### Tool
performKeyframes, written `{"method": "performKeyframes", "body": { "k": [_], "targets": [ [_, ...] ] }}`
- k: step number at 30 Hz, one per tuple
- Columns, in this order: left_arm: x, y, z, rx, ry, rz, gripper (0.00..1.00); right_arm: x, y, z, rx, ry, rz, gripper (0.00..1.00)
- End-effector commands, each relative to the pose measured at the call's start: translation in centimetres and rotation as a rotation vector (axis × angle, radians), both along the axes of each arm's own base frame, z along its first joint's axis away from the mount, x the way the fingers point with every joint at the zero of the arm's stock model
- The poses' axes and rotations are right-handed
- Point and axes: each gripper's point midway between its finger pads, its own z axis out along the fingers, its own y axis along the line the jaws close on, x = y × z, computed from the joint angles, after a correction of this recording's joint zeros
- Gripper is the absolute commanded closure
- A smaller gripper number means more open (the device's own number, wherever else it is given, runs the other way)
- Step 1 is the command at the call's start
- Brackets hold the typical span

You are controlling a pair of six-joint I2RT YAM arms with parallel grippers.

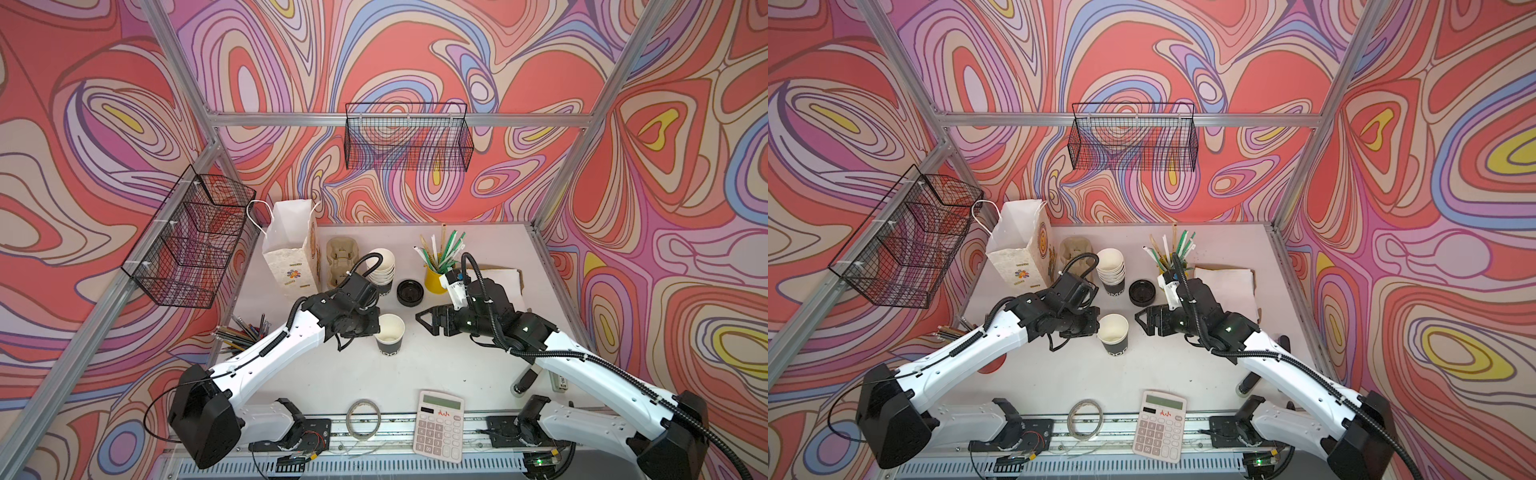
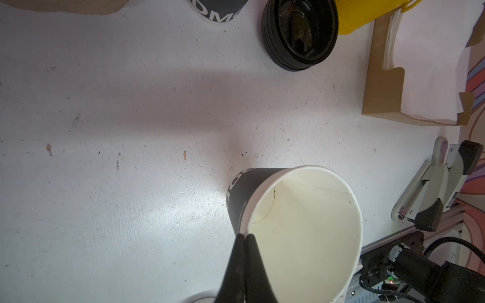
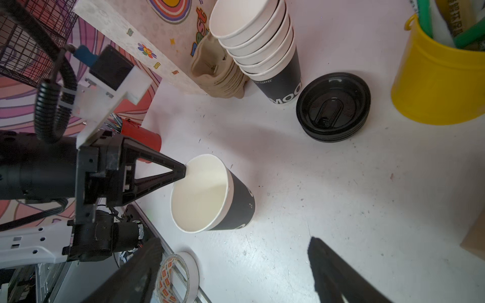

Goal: Pack a coffee takeout order
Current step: Place the coffee cup at the center of the table.

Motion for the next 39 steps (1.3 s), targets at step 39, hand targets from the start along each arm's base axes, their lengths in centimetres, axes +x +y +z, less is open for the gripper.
{"method": "performKeyframes", "body": {
  "k": [39],
  "targets": [
    [0.6, 0.8, -1.9, 0.098, 0.002, 0.090, 0.92, 2.5, -0.1, -2.3, -0.059, -0.042, -0.085, 0.09]
  ]
}}
